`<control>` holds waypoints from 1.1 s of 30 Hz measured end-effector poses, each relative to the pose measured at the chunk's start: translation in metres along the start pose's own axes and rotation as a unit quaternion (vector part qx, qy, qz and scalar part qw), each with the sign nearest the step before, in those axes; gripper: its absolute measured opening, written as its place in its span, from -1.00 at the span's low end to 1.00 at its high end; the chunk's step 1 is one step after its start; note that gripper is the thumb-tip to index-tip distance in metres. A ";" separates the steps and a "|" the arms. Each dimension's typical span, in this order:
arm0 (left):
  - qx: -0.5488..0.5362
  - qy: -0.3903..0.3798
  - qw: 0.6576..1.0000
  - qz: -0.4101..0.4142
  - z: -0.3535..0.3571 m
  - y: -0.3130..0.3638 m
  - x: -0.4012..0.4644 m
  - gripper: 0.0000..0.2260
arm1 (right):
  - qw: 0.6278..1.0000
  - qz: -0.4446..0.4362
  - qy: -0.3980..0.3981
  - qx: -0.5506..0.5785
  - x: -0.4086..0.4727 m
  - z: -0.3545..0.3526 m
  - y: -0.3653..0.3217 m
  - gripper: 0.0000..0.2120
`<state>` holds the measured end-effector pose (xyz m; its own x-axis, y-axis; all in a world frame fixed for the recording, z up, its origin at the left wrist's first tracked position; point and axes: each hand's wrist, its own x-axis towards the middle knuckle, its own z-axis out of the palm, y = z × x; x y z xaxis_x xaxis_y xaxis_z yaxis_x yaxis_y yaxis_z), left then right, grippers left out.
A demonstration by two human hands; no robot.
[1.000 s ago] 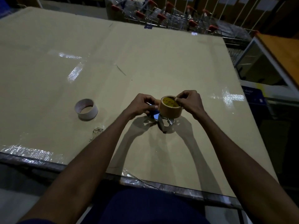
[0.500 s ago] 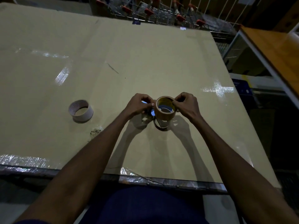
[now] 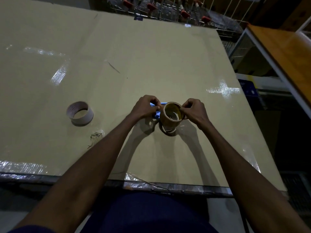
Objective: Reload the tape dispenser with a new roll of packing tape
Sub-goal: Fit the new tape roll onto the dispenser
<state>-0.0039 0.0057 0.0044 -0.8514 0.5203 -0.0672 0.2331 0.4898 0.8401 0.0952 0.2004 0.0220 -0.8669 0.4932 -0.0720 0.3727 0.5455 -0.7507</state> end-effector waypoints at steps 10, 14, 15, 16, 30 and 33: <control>0.061 0.002 0.998 -0.016 0.008 0.016 -0.004 -0.94 | 0.993 -0.065 0.025 -0.094 0.003 0.008 -0.006 -0.94; 0.087 0.001 0.996 0.001 0.009 0.019 -0.008 -0.87 | 0.982 -0.114 0.010 -0.152 0.009 0.005 -0.010 -0.92; 0.083 -0.007 0.997 0.006 0.008 0.018 -0.008 -0.83 | 0.979 -0.121 0.007 -0.161 0.010 0.005 -0.011 -0.92; 0.079 -0.016 0.997 0.012 0.006 0.017 -0.009 -0.77 | 0.977 -0.128 0.005 -0.169 0.012 0.005 -0.013 -0.91; -0.260 -0.036 0.948 -0.178 0.037 0.000 -0.045 -0.36 | 0.967 0.047 -0.228 -0.105 0.021 -0.018 -0.018 -0.89; -0.263 -0.050 0.951 -0.155 0.031 -0.004 -0.041 -0.25 | 0.956 0.058 -0.276 -0.078 0.018 -0.022 -0.022 -0.97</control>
<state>0.0447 0.0038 -0.0129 -0.7853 0.4856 -0.3840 -0.3117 0.2257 0.9230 0.0782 0.2119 0.0518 -0.8430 0.1480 -0.5171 0.4852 0.6240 -0.6125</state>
